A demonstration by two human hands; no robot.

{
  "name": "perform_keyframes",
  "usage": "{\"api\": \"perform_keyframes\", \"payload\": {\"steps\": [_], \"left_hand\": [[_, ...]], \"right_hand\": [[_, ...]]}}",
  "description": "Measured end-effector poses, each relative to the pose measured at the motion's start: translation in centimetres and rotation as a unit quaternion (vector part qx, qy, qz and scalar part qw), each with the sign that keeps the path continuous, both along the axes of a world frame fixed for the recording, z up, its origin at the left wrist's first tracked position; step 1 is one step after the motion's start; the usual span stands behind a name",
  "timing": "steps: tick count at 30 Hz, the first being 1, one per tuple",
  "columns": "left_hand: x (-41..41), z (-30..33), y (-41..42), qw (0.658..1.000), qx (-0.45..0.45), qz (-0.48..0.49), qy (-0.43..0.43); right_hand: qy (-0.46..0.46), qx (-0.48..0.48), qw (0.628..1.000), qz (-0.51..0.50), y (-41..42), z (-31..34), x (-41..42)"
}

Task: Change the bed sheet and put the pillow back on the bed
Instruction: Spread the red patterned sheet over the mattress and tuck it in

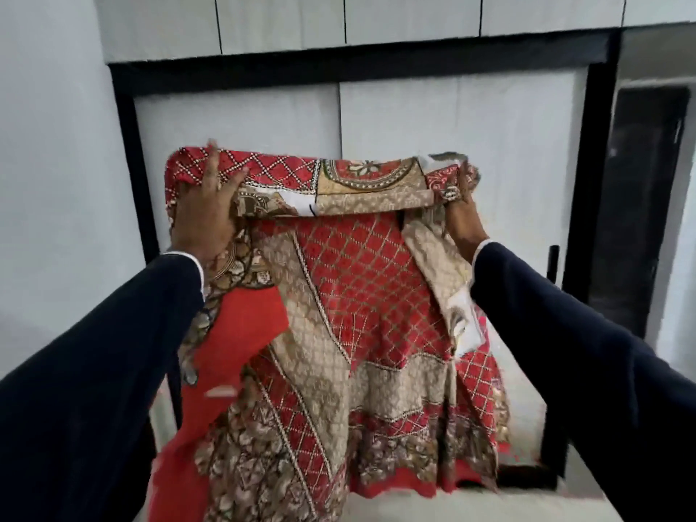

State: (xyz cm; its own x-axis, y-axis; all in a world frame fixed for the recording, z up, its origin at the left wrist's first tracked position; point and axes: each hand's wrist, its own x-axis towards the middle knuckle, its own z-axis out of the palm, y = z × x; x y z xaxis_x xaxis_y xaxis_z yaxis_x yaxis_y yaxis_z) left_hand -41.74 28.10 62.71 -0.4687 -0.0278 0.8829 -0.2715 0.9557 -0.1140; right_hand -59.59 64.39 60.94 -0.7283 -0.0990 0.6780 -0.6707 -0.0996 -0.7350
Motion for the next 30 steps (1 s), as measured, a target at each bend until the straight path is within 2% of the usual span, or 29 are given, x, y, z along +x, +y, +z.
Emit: {"api": "perform_keyframes", "payload": {"steps": [3, 5, 6, 8, 9, 12, 14, 17, 19, 22, 25, 28, 30], "left_hand": [[0.7, -1.7, -0.1, 0.998, 0.043, -0.033, -0.010], [1.3, -2.8, 0.2, 0.999, 0.043, -0.027, -0.011], [1.6, -3.4, 0.1, 0.999, 0.039, -0.014, -0.011], [2.4, -4.5, -0.4, 0.999, 0.028, 0.012, -0.018], [3.0, -5.3, -0.7, 0.999, 0.015, 0.024, -0.023], [4.7, -8.8, -0.9, 0.998, -0.021, 0.051, -0.041], [6.0, -12.5, -0.4, 0.996, -0.003, 0.064, -0.062], [8.2, -20.3, -0.2, 0.980, 0.006, 0.103, -0.172], [10.1, -26.0, -0.1, 0.949, 0.012, 0.138, -0.283], [14.1, -34.6, 0.1, 0.893, 0.059, 0.177, -0.411], [19.2, -43.3, 1.5, 0.837, 0.096, 0.174, -0.510], [24.7, -51.3, 3.1, 0.763, 0.178, 0.151, -0.603], [27.7, -55.3, 4.4, 0.688, 0.253, 0.129, -0.668]], "right_hand": [[-0.095, -0.062, 0.990, 0.085, 0.0, 0.1, -1.5], [-0.108, -0.076, 0.982, 0.133, 0.5, -1.1, -5.4], [-0.103, -0.046, 0.988, 0.107, 0.8, -1.7, -4.7], [-0.035, 0.025, 0.999, 0.007, 1.3, -2.7, -0.9], [-0.007, 0.049, 0.998, -0.035, 1.5, -3.3, 1.2], [-0.001, 0.168, 0.981, -0.096, 2.1, -7.6, 1.9], [-0.025, 0.316, 0.937, -0.148, 2.9, -11.9, 1.1], [-0.064, 0.543, 0.821, -0.166, 4.2, -19.7, 2.4], [-0.046, 0.650, 0.741, -0.161, 5.3, -24.8, 3.7], [-0.069, 0.718, 0.686, -0.092, 7.2, -31.8, 7.2], [-0.080, 0.788, 0.610, 0.016, 9.8, -38.3, 12.3], [-0.135, 0.814, 0.560, 0.081, 12.3, -45.0, 17.3], [-0.154, 0.818, 0.544, 0.102, 13.9, -49.4, 20.1]]}}
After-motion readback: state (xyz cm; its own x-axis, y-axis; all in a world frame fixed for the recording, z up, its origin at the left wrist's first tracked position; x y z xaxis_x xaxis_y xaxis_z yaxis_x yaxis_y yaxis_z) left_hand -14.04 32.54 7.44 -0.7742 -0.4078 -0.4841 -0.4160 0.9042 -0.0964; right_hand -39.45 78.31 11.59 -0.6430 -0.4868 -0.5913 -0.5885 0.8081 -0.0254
